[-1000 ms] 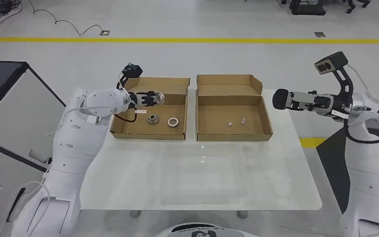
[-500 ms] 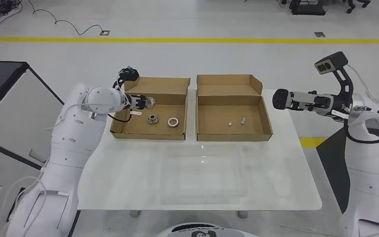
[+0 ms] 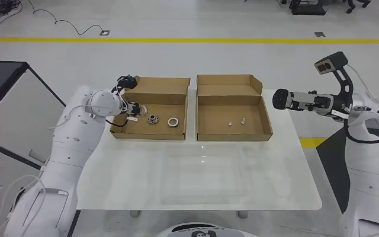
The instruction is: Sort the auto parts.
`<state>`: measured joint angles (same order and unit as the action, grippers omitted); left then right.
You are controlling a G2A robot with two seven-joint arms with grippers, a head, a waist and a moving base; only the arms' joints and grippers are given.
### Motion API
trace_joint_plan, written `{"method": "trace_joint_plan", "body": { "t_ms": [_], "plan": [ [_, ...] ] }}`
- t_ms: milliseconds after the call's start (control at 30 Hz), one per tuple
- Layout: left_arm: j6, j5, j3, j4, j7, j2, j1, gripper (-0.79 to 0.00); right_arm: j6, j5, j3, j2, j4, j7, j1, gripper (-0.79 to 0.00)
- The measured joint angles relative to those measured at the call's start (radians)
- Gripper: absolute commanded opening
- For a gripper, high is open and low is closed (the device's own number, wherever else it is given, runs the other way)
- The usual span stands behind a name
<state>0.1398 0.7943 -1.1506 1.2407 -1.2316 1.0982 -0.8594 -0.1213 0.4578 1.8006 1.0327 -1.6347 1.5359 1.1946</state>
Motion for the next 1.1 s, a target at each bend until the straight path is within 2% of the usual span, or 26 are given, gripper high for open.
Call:
{"method": "trace_joint_plan", "body": {
  "t_ms": [400,1100],
  "plan": [
    [0.032,0.086,0.023,-0.061,0.007,-0.008,-0.006,-0.785,0.0,0.0,0.0,0.0,0.0,0.0,0.0,0.0],
    [0.057,0.125,0.084,-0.14,0.087,0.003,0.008,-0.785,0.0,0.0,0.0,0.0,0.0,0.0,0.0,0.0]
  ]
}}
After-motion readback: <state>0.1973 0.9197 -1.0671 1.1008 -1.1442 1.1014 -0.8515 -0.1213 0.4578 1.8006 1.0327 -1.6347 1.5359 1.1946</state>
